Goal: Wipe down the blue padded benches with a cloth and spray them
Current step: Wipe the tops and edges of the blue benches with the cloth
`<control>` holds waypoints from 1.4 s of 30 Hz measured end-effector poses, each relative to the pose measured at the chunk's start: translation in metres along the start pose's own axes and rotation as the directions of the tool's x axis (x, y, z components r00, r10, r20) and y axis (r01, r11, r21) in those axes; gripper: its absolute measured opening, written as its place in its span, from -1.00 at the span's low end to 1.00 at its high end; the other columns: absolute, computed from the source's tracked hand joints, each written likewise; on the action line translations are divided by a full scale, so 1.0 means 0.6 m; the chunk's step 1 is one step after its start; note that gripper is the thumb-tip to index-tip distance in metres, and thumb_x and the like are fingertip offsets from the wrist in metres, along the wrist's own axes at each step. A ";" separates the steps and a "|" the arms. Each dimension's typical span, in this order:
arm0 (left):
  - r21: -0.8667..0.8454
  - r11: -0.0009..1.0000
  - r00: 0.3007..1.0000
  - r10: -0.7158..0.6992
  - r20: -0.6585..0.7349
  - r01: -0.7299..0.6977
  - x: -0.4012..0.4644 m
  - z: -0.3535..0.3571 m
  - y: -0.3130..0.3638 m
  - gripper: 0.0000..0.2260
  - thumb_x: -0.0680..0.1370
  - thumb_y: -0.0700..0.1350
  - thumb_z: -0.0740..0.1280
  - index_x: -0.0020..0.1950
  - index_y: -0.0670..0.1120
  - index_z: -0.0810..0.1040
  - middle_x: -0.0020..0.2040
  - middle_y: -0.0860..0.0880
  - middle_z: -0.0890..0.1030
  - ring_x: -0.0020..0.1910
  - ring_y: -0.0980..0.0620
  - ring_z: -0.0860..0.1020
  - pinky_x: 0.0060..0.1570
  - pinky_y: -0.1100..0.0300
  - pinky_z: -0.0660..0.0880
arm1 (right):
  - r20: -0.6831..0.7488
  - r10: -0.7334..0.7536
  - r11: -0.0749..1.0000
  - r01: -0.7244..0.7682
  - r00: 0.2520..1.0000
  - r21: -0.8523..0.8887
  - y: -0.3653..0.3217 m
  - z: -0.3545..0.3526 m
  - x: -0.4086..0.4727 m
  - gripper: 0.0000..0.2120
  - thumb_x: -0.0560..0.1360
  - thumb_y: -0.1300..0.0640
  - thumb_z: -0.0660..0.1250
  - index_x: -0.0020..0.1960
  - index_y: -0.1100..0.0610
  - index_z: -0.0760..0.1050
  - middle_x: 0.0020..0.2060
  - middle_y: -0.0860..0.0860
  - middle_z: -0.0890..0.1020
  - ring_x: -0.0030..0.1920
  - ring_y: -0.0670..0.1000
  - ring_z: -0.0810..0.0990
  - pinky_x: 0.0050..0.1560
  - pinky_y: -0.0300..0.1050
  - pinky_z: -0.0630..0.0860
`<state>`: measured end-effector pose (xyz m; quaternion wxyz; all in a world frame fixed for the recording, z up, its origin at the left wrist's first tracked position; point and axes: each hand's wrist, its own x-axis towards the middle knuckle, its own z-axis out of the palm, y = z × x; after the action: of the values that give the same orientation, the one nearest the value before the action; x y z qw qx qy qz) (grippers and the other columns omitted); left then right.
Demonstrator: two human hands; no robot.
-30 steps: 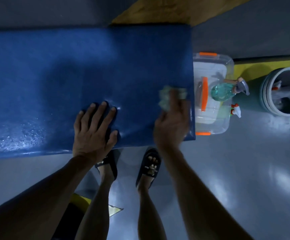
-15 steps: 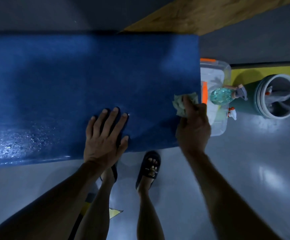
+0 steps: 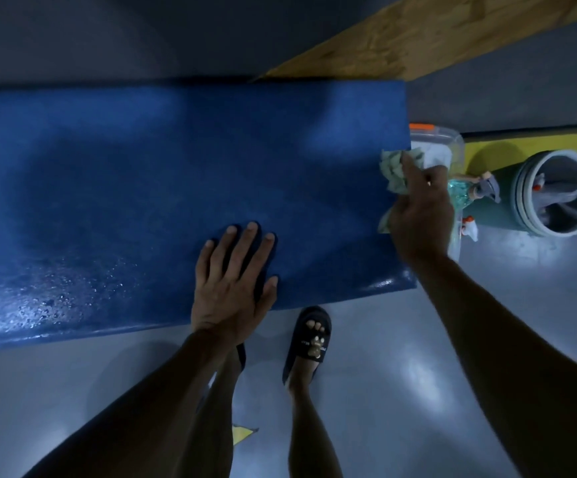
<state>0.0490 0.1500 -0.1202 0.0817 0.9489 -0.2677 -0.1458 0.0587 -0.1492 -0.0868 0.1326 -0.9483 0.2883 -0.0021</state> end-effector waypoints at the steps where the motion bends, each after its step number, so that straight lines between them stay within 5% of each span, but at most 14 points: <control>1: -0.004 1.000 1.000 -0.003 0.008 0.003 -0.001 -0.002 0.000 -0.40 0.59 0.21 0.15 0.59 0.07 0.13 0.60 -0.02 0.12 0.56 -0.14 0.10 0.53 -0.14 -0.04 | -0.032 0.044 0.999 -0.044 0.999 0.002 -0.020 0.013 -0.007 -0.43 0.47 0.24 0.18 0.49 0.05 0.34 0.23 0.16 0.44 0.13 0.19 0.51 0.07 0.06 0.52; 3: -0.021 1.000 1.000 -0.003 0.026 0.004 -0.001 -0.007 0.001 -0.41 0.59 0.21 0.13 0.59 0.07 0.13 0.60 -0.01 0.12 0.56 -0.13 0.09 0.53 -0.13 -0.04 | -0.010 0.061 0.998 -0.060 0.998 0.033 -0.090 0.042 -0.036 -0.36 0.44 0.21 0.20 0.52 0.04 0.28 0.36 0.17 0.39 0.26 0.20 0.45 0.20 0.04 0.44; 6: -0.072 0.997 0.998 -0.004 0.056 0.008 0.000 -0.022 0.001 -0.43 0.60 0.19 0.13 0.59 0.07 0.15 0.60 0.02 0.13 0.57 -0.09 0.07 0.54 -0.09 -0.07 | 0.109 -0.174 0.984 0.170 0.979 0.046 -0.190 0.069 -0.090 -0.33 0.44 0.27 0.35 0.51 0.07 0.27 0.35 0.18 0.38 0.23 0.18 0.48 0.08 0.06 0.55; 11: -0.144 0.987 0.998 0.063 -0.018 -0.065 0.017 -0.076 -0.023 -0.46 0.56 0.06 0.27 0.53 0.02 0.29 0.52 -0.02 0.30 0.45 -0.09 0.27 0.34 -0.11 0.29 | 0.202 -0.591 0.797 0.604 0.781 -0.005 -0.117 0.043 -0.047 -0.35 0.40 0.26 0.31 0.49 0.08 0.33 0.22 0.19 0.44 0.03 0.26 0.54 -0.10 0.10 0.59; 15: -0.001 0.993 0.993 0.116 0.013 -0.116 0.079 -0.123 -0.078 -0.25 0.42 0.11 0.46 0.54 -0.01 0.26 0.55 -0.12 0.22 0.47 -0.22 0.24 0.34 -0.20 0.27 | 0.062 -0.197 0.980 0.195 0.978 0.038 -0.013 0.001 0.010 -0.39 0.46 0.29 0.20 0.50 0.05 0.30 0.17 0.20 0.42 0.03 0.24 0.48 -0.08 0.14 0.55; 20: 0.076 0.996 0.979 0.039 0.200 -0.055 0.122 -0.136 -0.084 -0.03 0.30 0.18 0.55 0.59 0.05 0.12 0.61 -0.11 0.07 0.54 -0.24 0.11 0.45 -0.19 0.14 | -0.039 0.209 0.976 -0.205 0.977 0.075 -0.099 0.051 0.003 -0.44 0.50 0.20 0.21 0.50 0.08 0.27 0.27 0.22 0.40 0.17 0.23 0.46 0.17 0.11 0.47; 22: 0.059 0.997 0.975 0.029 0.218 -0.042 0.122 -0.134 -0.079 -0.03 0.35 0.17 0.53 0.61 0.08 0.04 0.63 -0.06 -0.03 0.57 -0.20 0.03 0.50 -0.16 0.06 | -0.040 0.165 0.968 -0.154 0.985 0.200 -0.171 0.080 -0.031 -0.52 0.56 0.02 0.18 0.47 0.03 0.31 0.32 0.17 0.43 0.21 0.22 0.48 0.20 0.12 0.47; 24: 0.024 0.999 0.971 0.021 0.238 -0.028 0.125 -0.134 -0.084 -0.04 0.38 0.17 0.50 0.61 0.12 -0.02 0.63 -0.01 -0.10 0.59 -0.15 -0.05 0.53 -0.11 -0.02 | 0.029 -0.122 0.985 0.117 0.992 0.125 -0.230 0.099 -0.071 -0.47 0.55 0.11 0.20 0.51 0.05 0.27 0.34 0.19 0.42 0.20 0.21 0.50 0.08 0.10 0.53; 27: 0.015 1.000 0.974 0.020 0.227 -0.024 0.130 -0.132 -0.090 -0.04 0.36 0.21 0.50 0.60 0.15 -0.01 0.63 0.01 -0.06 0.59 -0.10 -0.03 0.52 -0.08 -0.01 | 0.083 -0.531 0.847 0.530 0.843 0.036 -0.218 0.079 -0.061 -0.46 0.48 0.18 0.19 0.47 0.13 0.36 0.23 0.19 0.49 0.05 0.19 0.55 -0.12 0.04 0.58; 29: 0.008 1.000 0.978 0.018 0.208 -0.020 0.130 -0.130 -0.090 -0.03 0.31 0.20 0.55 0.59 0.14 0.08 0.62 0.00 0.04 0.58 -0.12 0.06 0.51 -0.09 0.06 | 0.116 -0.628 0.765 0.638 0.769 -0.086 -0.156 0.057 -0.024 -0.44 0.45 0.15 0.17 0.46 0.07 0.37 0.21 0.15 0.48 0.04 0.19 0.54 -0.11 0.05 0.55; 34: -0.021 1.000 0.984 0.012 0.176 -0.008 0.129 -0.133 -0.089 -0.04 0.25 0.15 0.60 0.56 0.10 0.21 0.60 -0.03 0.15 0.55 -0.15 0.16 0.49 -0.15 0.14 | 0.027 -0.113 0.993 0.113 0.993 -0.021 -0.035 0.013 0.046 -0.29 0.39 0.35 0.25 0.51 0.03 0.29 0.17 0.19 0.42 0.06 0.25 0.48 -0.10 0.15 0.53; 37: -0.021 1.000 0.984 0.006 0.178 -0.002 0.129 -0.136 -0.086 -0.05 0.26 0.14 0.59 0.56 0.09 0.22 0.60 -0.03 0.15 0.56 -0.14 0.16 0.49 -0.16 0.14 | -0.114 0.205 0.978 -0.199 0.972 0.063 -0.108 0.049 0.045 -0.34 0.40 0.32 0.18 0.50 0.09 0.30 0.21 0.22 0.42 0.11 0.25 0.48 0.03 0.15 0.52; 39: -0.005 1.000 0.984 0.006 0.178 -0.005 0.129 -0.136 -0.086 -0.05 0.27 0.15 0.58 0.56 0.09 0.20 0.60 -0.02 0.13 0.56 -0.13 0.15 0.49 -0.15 0.14 | -0.071 0.208 0.975 -0.201 0.976 0.094 -0.185 0.076 0.022 -0.30 0.42 0.27 0.23 0.55 0.07 0.21 0.38 0.22 0.35 0.27 0.25 0.43 0.25 0.10 0.40; 42: 0.005 1.000 0.986 0.020 0.163 -0.021 0.128 -0.135 -0.090 -0.03 0.24 0.16 0.58 0.56 0.08 0.21 0.60 -0.03 0.16 0.55 -0.14 0.19 0.46 -0.16 0.20 | 0.071 -0.065 0.994 0.059 0.995 0.091 -0.275 0.101 -0.018 -0.32 0.45 0.18 0.30 0.55 0.03 0.21 0.40 0.16 0.34 0.26 0.19 0.43 0.16 0.10 0.47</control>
<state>0.1634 0.1609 -0.0741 0.0577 0.9313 -0.2836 -0.2213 0.1446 0.0035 -0.1028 0.1852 -0.9494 0.2532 0.0160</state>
